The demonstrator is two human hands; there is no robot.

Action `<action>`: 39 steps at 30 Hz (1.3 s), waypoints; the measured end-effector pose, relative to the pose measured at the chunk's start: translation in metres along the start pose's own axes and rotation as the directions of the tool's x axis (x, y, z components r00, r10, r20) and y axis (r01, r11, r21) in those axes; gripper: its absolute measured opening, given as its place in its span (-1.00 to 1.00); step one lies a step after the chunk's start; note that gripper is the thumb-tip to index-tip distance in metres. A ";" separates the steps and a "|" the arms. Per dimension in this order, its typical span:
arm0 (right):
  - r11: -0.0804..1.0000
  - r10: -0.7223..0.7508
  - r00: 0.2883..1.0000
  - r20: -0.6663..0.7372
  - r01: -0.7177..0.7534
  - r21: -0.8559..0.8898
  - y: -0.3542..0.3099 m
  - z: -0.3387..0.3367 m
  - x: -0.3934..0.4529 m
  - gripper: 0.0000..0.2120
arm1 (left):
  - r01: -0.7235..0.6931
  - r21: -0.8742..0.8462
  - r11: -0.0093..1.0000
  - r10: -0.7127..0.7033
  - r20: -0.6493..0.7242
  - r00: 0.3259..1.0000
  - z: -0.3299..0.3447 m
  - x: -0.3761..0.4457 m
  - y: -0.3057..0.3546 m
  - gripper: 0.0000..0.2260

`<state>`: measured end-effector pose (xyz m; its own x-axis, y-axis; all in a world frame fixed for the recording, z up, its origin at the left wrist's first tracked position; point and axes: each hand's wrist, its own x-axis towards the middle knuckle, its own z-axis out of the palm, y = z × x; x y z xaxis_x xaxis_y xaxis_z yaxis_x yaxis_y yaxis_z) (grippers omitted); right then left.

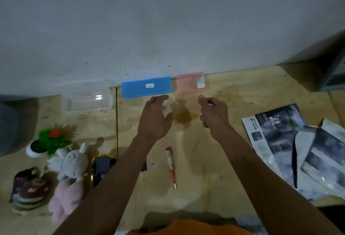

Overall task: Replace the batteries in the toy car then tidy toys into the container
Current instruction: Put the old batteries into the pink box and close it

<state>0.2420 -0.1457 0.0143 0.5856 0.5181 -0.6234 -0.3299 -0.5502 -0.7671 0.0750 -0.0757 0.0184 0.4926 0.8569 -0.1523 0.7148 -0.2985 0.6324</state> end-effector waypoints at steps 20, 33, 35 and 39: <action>0.884 0.395 0.913 0.101 -0.408 0.229 -0.004 0.025 0.091 -0.72 | -0.054 0.423 0.905 0.042 0.036 0.998 0.085 0.121 0.008 -0.58; 0.939 0.264 0.941 0.211 -0.301 0.167 -0.037 0.003 0.085 -0.80 | 0.040 0.192 0.981 -0.028 -0.064 0.998 0.088 0.118 0.015 -0.35; 0.947 0.230 0.942 0.244 -0.274 0.167 -0.056 0.000 0.089 -0.89 | 0.068 0.108 0.992 -0.055 -0.122 0.991 0.090 0.113 0.016 -0.25; 0.993 0.115 0.937 0.331 -0.118 -0.011 -0.087 -0.008 0.093 -0.81 | 0.082 0.034 0.996 -0.073 -0.201 0.977 0.092 0.111 0.019 -0.30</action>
<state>0.3317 -0.0547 0.0245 0.2656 0.6385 -0.7223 -0.3883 -0.6150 -0.6863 0.1884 -0.0249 -0.0565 0.3288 0.9435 -0.0420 0.7689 -0.2416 0.5920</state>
